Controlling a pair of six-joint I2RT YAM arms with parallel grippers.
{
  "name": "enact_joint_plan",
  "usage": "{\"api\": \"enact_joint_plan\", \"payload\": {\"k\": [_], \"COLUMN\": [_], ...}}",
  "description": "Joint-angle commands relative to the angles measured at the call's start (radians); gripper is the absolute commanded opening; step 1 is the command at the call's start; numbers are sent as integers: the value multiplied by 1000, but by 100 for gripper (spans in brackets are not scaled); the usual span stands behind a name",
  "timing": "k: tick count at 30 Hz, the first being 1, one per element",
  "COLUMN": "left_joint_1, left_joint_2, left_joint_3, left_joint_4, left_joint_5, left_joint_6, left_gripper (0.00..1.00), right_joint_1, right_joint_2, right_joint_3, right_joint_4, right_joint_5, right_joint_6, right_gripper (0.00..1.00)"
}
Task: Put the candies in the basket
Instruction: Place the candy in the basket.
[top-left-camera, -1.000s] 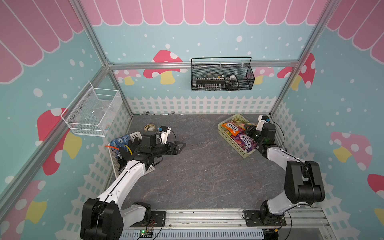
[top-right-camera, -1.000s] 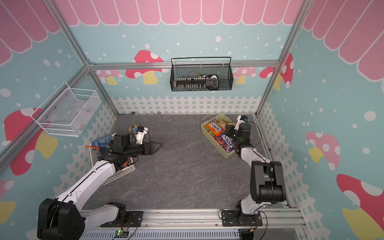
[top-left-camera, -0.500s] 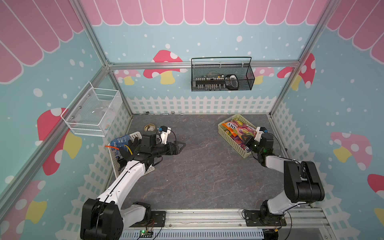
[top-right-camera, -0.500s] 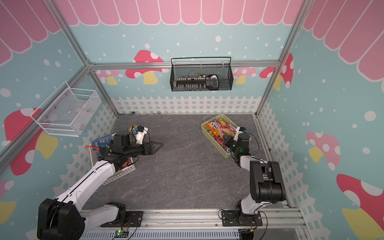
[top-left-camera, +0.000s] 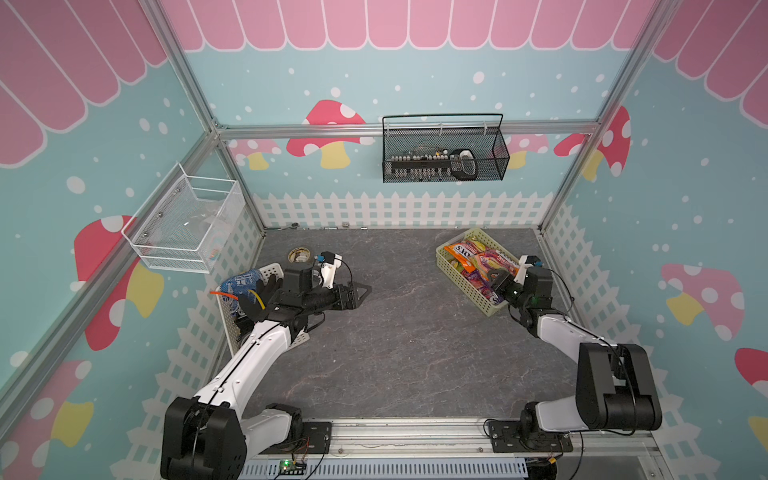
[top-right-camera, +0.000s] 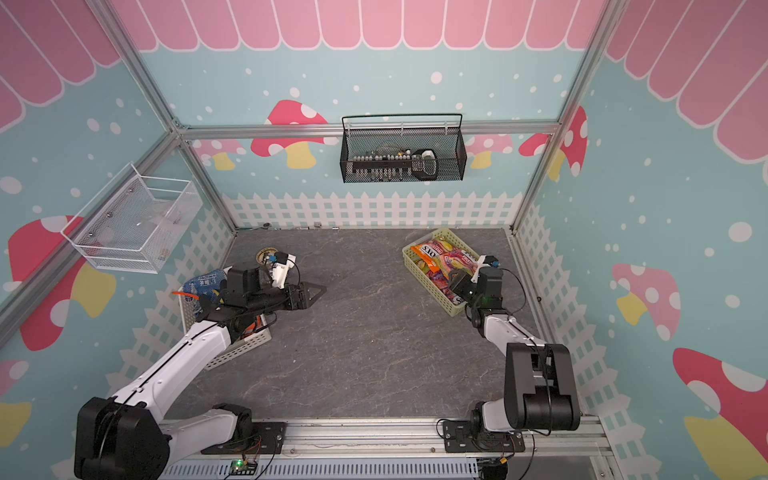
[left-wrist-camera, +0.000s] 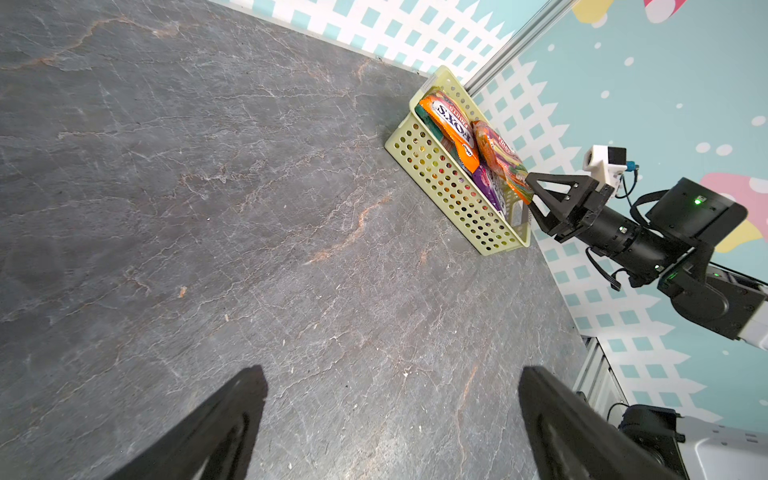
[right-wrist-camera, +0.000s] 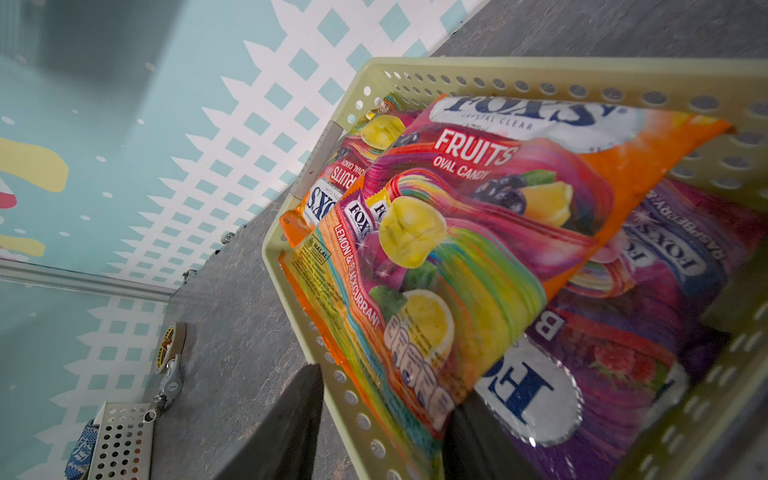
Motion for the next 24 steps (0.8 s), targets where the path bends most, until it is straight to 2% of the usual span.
{"api": "enact_joint_plan", "payload": {"k": [1,9,17,21,24], "left_joint_1": [7,7,7,7,7], "left_joint_2": [-13,-44,-114,-169,-200], "left_joint_3": [-10,-18,-31,-46,-111], "left_joint_4": [-6,8,89,199,360], "left_joint_5": [-5,-56,-109,-164,-260], "left_joint_6": [14,2,-78,-132,-104], "left_gripper": [99,99,99,99,99], "right_joint_1": [-2,-1,13,72,109], "right_joint_2": [-42,-167,-343,-390,-407], "right_joint_3": [14,39,126,162,121], "right_joint_4": [-87,-229,-402,-439,-354], "right_joint_5": [45,59,66,100,162], "right_joint_6": [-23,-92,-216,-274,-369], "right_gripper": [53,71,99,99,99]}}
